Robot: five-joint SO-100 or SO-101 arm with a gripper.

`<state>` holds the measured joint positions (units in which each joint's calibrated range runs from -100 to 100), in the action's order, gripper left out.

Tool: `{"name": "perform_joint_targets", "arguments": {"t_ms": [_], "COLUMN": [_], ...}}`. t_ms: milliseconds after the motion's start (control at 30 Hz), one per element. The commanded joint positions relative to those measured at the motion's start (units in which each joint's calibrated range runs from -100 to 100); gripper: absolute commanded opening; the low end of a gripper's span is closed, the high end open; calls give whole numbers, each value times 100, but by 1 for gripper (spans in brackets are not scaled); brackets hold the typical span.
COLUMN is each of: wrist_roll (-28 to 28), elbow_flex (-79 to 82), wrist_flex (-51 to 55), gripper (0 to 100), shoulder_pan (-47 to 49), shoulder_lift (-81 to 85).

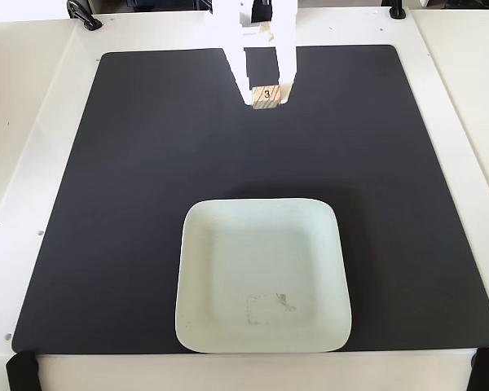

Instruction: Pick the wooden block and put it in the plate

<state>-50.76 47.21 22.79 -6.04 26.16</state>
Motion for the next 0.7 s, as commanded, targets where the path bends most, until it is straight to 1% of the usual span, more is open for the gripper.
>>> {"name": "perform_joint_targets", "arguments": {"t_ms": [0, 167, 333, 467, 667], "wrist_roll": [9, 14, -23, -23, -23], "elbow_flex": [-1334, -2935, -3997, -4474, -4681], "wrist_flex": [-472, -489, -489, -489, -489], "gripper": [1, 1, 1, 1, 1], "shoulder_pan": [21, 10, -113, -158, -225], "shoulder_lift": [-1209, -2709, -3794, -4252, -4472]}}
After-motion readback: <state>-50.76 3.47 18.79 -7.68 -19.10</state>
